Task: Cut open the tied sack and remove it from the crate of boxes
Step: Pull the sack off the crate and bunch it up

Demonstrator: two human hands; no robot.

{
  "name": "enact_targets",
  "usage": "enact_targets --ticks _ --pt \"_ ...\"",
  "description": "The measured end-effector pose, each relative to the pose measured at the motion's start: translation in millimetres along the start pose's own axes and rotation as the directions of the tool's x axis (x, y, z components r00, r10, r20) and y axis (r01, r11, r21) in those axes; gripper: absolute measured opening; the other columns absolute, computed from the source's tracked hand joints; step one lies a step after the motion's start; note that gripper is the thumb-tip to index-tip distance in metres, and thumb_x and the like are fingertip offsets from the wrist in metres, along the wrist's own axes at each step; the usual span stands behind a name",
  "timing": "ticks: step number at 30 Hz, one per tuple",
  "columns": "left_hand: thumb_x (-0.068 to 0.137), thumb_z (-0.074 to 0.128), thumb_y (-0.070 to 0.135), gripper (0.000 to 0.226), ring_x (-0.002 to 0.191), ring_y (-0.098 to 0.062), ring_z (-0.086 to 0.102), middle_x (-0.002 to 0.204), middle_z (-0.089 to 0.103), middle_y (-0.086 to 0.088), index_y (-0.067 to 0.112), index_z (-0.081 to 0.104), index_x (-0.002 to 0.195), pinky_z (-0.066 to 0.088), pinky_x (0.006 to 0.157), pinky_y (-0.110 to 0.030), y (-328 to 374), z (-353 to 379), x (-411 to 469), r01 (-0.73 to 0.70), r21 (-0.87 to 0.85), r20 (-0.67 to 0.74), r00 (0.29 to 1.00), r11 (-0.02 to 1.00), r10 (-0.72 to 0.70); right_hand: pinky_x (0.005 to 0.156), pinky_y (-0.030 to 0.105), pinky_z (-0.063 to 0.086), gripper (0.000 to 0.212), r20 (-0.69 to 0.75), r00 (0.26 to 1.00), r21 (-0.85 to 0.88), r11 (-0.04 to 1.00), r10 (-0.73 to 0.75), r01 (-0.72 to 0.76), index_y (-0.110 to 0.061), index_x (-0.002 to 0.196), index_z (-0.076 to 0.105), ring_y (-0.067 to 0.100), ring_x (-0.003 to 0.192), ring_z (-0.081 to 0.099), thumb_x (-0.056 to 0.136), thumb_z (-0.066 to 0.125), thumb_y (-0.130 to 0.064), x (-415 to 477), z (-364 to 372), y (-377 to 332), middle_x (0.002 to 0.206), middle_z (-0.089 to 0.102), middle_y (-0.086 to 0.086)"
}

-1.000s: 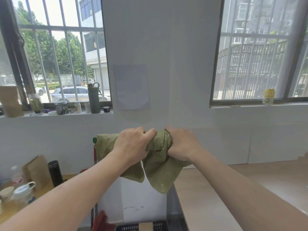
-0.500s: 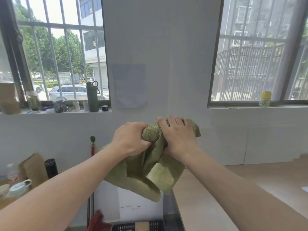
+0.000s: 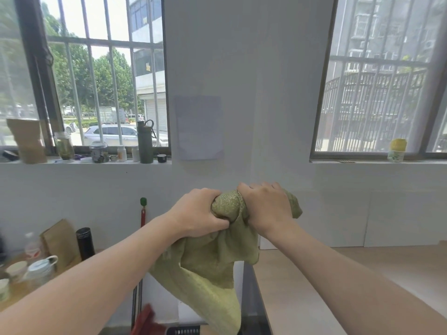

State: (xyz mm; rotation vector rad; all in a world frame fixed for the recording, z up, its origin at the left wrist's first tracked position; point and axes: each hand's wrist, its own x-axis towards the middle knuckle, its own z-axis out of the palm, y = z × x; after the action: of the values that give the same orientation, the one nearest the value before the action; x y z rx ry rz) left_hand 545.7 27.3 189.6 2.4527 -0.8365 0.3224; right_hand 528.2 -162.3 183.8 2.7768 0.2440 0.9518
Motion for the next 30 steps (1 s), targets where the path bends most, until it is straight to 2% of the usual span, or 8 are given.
enact_targets --ticks 3,6,9,13,17,21,26,30 --pt "0.069 0.068 0.053 0.047 0.081 -0.02 0.065 0.087 0.068 0.008 0.031 0.056 0.109 0.057 0.073 -0.041 0 6 -6 -0.065 0.258 -0.068 0.994 0.964 0.085 0.07 0.034 0.03 0.028 0.046 0.997 0.103 0.993 0.055 -0.059 -0.024 0.086 0.042 0.03 0.075 0.053 0.071 0.056 -0.005 0 -4 -1 0.069 0.048 -0.005" --pt "0.069 0.067 0.065 0.098 0.097 -0.028 0.062 0.108 0.064 -0.003 0.02 0.038 0.151 0.052 0.086 -0.04 2 18 -9 -0.077 0.61 -0.129 0.972 0.789 0.195 0.073 0.034 0.032 0.02 0.122 0.987 0.193 0.973 0.106 -0.128 -0.026 0.087 0.049 0.029 0.077 0.054 0.076 0.054 -0.01 0 -3 -4 0.072 0.053 -0.006" --pt "0.055 0.078 0.074 0.115 0.086 -0.031 0.061 0.102 0.06 -0.01 0.012 0.045 0.146 0.053 0.075 -0.041 4 32 -12 -0.017 0.715 -0.208 0.949 0.699 0.236 0.069 0.034 0.034 0.014 0.16 0.977 0.236 0.956 0.139 -0.175 -0.026 0.083 0.053 0.028 0.071 0.054 0.078 0.054 -0.013 0 -2 -9 0.07 0.057 -0.007" --pt "0.043 0.092 0.055 0.087 0.062 -0.03 0.055 0.079 0.055 -0.009 0.013 0.059 0.113 0.041 0.055 -0.036 -2 34 -7 0.028 0.715 -0.301 0.914 0.699 0.272 0.059 0.031 0.035 0.015 0.237 0.962 0.271 0.941 0.137 -0.201 -0.024 0.085 0.058 0.027 0.07 0.059 0.076 0.059 -0.013 -2 -9 -17 0.073 0.062 -0.003" --pt "0.051 0.087 0.034 0.061 0.051 -0.028 0.049 0.067 0.051 -0.005 0.017 0.06 0.103 0.028 0.05 -0.029 -11 30 -4 -0.019 0.71 -0.29 0.903 0.704 0.317 0.047 0.029 0.034 0.017 0.295 0.952 0.301 0.936 0.087 -0.179 -0.025 0.086 0.054 0.027 0.07 0.06 0.072 0.061 -0.017 -2 -14 -15 0.076 0.062 -0.003" --pt "0.061 0.075 0.033 0.05 0.056 -0.028 0.054 0.068 0.05 0.001 0.024 0.052 0.104 0.033 0.049 -0.029 -10 26 -2 0.005 0.684 -0.253 0.939 0.729 0.231 0.068 0.036 0.041 0.036 0.228 0.974 0.319 0.944 0.008 -0.082 -0.025 0.097 0.047 0.028 0.086 0.06 0.07 0.069 -0.034 -5 -10 -11 0.09 0.06 -0.003" --pt "0.07 0.06 0.038 0.039 0.076 -0.03 0.064 0.076 0.054 0.005 0.029 0.041 0.103 0.041 0.058 -0.032 -5 15 -1 0.076 0.547 -0.22 0.974 0.834 0.056 0.101 0.044 0.034 0.103 0.054 0.994 0.105 0.991 -0.092 0.086 -0.021 0.14 0.039 0.025 0.11 0.054 0.052 0.069 -0.066 -15 -2 -22 0.12 0.054 0.001" --pt "0.067 0.06 0.034 0.032 0.075 -0.029 0.064 0.076 0.06 0.005 0.027 0.042 0.093 0.051 0.062 -0.034 0 7 0 0.081 0.481 -0.21 0.977 0.873 0.025 0.088 0.042 0.042 0.101 -0.091 0.994 0.015 0.998 -0.054 0.056 -0.015 0.133 0.045 0.028 0.095 0.063 0.048 0.085 -0.05 -11 10 -24 0.107 0.061 0.003"
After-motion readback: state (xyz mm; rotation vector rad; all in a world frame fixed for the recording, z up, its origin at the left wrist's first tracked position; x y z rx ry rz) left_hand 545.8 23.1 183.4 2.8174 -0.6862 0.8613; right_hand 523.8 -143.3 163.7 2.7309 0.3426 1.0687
